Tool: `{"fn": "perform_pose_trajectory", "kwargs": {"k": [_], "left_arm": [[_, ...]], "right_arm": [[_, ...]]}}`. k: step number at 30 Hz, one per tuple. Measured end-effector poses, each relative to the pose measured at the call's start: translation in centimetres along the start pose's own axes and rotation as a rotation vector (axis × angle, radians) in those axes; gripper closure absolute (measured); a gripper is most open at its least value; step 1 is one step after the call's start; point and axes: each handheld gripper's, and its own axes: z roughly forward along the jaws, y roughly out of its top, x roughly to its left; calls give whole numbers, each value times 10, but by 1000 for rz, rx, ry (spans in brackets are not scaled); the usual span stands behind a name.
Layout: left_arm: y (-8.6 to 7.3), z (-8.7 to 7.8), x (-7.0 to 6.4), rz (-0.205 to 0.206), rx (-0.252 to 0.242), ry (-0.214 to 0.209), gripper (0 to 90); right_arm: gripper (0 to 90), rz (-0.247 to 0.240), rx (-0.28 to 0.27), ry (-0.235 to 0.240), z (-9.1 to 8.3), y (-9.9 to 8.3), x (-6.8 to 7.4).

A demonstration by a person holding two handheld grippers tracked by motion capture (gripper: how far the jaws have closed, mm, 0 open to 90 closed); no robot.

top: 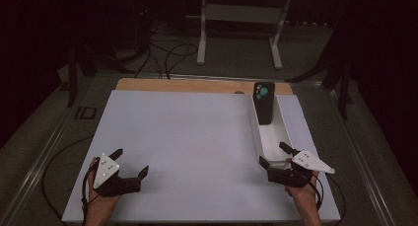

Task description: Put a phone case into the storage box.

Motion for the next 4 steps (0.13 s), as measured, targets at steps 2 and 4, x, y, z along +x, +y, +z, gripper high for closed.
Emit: {"fn": "perform_pose_trajectory", "kwargs": {"k": [2,4], "left_arm": [[0,0,0,1,0,1,1],[0,0,0,1,2,4,1]], "right_arm": [[89,-3,3,2,1,0,1],[89,-9,2,2,1,0,2]]}}
